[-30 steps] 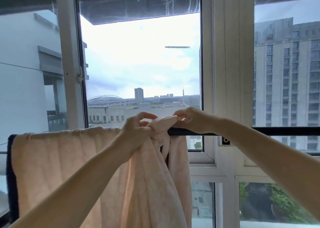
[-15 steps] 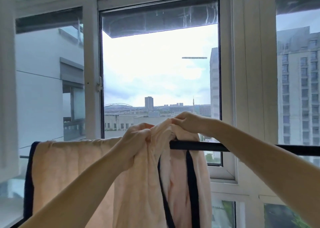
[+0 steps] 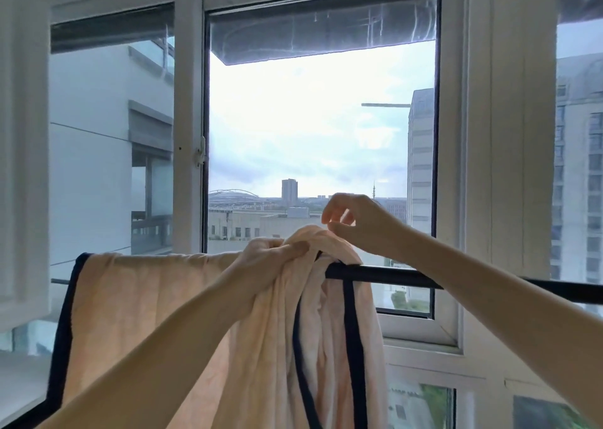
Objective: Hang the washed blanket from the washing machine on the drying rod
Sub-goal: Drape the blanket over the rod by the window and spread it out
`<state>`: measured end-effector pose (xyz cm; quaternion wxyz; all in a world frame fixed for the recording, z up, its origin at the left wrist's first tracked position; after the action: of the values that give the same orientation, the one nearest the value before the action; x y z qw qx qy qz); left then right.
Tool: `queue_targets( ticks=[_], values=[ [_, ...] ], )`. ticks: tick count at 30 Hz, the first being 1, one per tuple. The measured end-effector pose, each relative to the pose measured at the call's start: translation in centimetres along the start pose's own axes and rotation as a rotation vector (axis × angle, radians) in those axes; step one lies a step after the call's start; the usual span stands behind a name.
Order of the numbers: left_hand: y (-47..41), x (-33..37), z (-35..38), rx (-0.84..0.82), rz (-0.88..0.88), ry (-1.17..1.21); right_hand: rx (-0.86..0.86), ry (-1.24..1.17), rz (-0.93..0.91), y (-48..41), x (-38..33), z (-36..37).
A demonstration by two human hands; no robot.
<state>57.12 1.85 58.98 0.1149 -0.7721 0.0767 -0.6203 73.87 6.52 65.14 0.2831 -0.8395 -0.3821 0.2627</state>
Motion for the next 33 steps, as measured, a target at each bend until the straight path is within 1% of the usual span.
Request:
queue_targets(
  ticks=[2, 4, 6, 12, 14, 16, 18, 20, 23, 26, 28, 30, 33],
  values=[
    [-0.2, 0.0, 0.1, 0.007, -0.015, 0.034, -0.054, -0.028, -0.029, 1.2, -0.5, 0.0],
    [-0.7, -0.1, 0.1, 0.044, -0.036, 0.031, -0.154, -0.031, -0.042, 2.2, -0.6, 0.3],
    [-1.0, -0.2, 0.1, 0.081, -0.059, 0.015, -0.188, -0.029, -0.032, 2.6, -0.2, 0.4],
    [-1.2, -0.3, 0.4, 0.106, -0.066, 0.022, -0.120, 0.052, 0.012, 1.5, 0.6, -0.1],
    [-1.2, -0.4, 0.4, 0.109, -0.077, 0.035, -0.099, -0.014, 0.090, 0.9, 1.0, -0.1],
    [-1.2, -0.4, 0.5, 0.103, -0.078, 0.022, -0.089, -0.036, 0.129, 0.2, 1.3, 0.4],
    [-1.3, -0.3, 0.5, 0.095, -0.064, 0.010, -0.079, 0.034, 0.105, -0.2, 1.1, 1.2],
    [-1.3, -0.3, 0.3, 0.091, -0.062, 0.019, -0.055, 0.152, 0.029, -0.3, 0.2, 1.8],
    [-1.1, -0.5, 0.0, 0.099, -0.066, 0.016, -0.014, 0.211, -0.067, 0.1, -0.3, 1.6],
    [-1.2, -0.5, 0.1, 0.105, -0.056, 0.005, -0.016, 0.191, -0.057, 0.8, -0.1, 1.0],
    [-1.1, -0.5, 0.3, 0.106, -0.053, 0.024, -0.065, 0.114, -0.031, 1.5, 0.1, 0.8],
    [-1.1, -0.4, 0.6, 0.110, -0.049, 0.037, -0.084, 0.091, -0.018, 2.1, 0.2, 0.8],
    [-1.1, -0.1, 1.1, 0.117, -0.043, 0.009, 0.016, 0.136, -0.001, 2.5, 0.3, 0.4]
  ],
)
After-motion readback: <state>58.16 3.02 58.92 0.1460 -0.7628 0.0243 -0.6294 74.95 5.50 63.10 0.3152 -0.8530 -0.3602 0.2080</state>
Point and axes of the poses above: each hand's wrist, its own y-axis away from the middle knuckle, its own z-axis out of the palm, x = y × z, the point moved 4 cm from there along -y, towards the middle knuckle
